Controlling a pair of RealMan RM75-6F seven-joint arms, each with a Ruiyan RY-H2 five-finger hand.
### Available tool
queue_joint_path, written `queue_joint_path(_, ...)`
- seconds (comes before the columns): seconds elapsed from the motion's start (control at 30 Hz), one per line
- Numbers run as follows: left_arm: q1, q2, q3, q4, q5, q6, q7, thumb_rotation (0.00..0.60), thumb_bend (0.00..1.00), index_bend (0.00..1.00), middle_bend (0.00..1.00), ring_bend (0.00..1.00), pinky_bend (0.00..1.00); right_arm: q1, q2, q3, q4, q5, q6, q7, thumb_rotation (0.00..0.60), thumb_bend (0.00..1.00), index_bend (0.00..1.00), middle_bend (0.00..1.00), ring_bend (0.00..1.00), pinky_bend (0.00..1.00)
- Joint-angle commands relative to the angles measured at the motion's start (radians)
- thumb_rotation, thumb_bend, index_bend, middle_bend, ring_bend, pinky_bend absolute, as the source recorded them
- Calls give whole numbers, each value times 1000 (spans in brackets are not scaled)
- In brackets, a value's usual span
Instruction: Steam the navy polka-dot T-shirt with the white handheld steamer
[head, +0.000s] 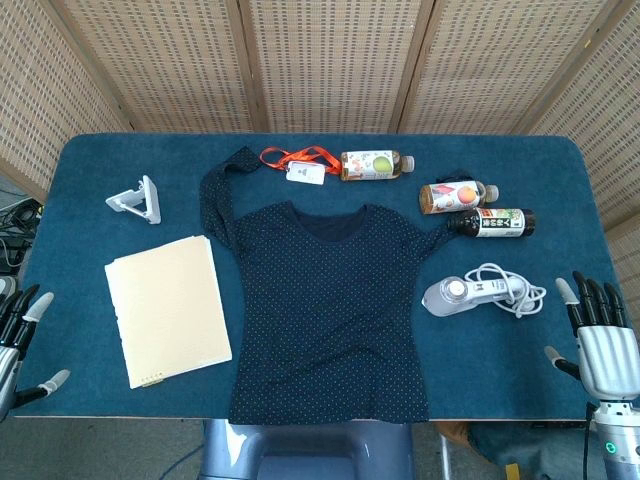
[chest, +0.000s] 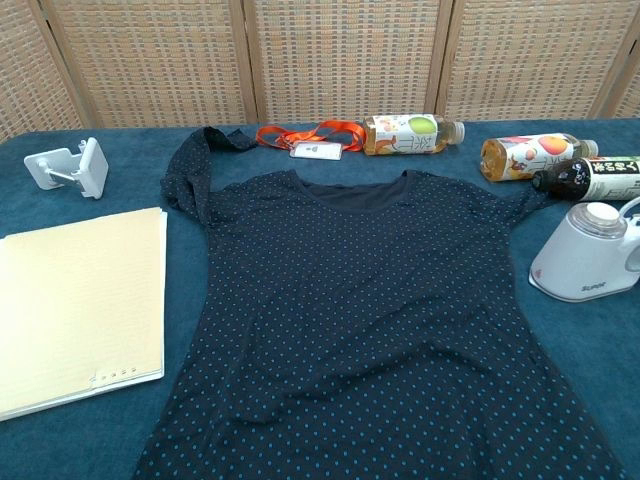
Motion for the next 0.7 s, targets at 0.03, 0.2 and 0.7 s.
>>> queue_joint_path(0.03,0,0,0,1,-1,0,-1,600,0,0,0,0,0,2,-2,-1,6,1,-6,2,600,0,0,0,0,0)
queue_joint_path(0.2,0,1,-3,3,-2,2,-8,600,0,0,0,0,0,17,-24,-6,48,-2,-33,12,600,0,0,0,0,0)
queue_joint_path(0.7,-34,-17,-38,-4,-92,-66,32,600,0,0,0,0,0,221,-251,2,450,-46,-255,108,600,244,0,0,0,0)
